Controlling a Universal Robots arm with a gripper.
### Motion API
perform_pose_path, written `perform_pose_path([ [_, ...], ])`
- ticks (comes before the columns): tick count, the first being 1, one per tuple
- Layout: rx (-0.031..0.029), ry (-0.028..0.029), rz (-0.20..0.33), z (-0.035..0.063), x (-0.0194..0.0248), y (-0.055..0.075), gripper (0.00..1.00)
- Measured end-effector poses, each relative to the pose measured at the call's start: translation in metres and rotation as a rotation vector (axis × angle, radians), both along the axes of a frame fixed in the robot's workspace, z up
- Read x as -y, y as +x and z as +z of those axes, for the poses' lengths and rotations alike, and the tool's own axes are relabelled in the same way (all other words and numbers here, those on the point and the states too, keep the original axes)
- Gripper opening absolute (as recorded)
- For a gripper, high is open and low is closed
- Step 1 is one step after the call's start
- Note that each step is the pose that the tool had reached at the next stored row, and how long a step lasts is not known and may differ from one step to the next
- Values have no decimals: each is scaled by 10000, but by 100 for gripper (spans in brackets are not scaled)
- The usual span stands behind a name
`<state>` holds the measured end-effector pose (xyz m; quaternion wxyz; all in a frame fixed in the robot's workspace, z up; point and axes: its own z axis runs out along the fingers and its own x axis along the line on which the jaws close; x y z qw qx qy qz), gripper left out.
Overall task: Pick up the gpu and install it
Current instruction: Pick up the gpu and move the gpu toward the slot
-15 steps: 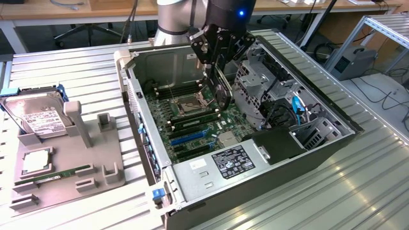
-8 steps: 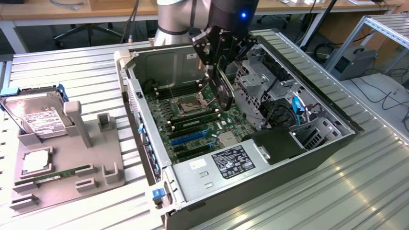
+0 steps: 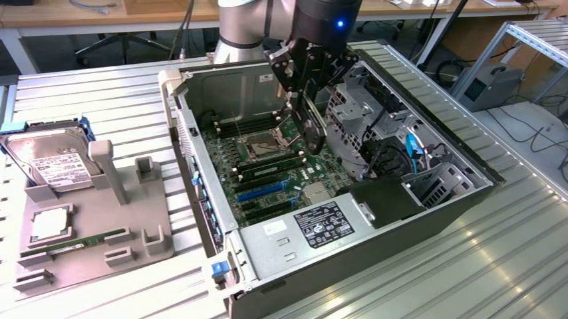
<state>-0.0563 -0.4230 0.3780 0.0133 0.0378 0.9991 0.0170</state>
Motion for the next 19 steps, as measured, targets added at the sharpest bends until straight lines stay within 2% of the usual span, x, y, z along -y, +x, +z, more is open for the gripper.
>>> perform_pose_path([
  [19, 0, -2, 0, -75, 0, 103, 27],
])
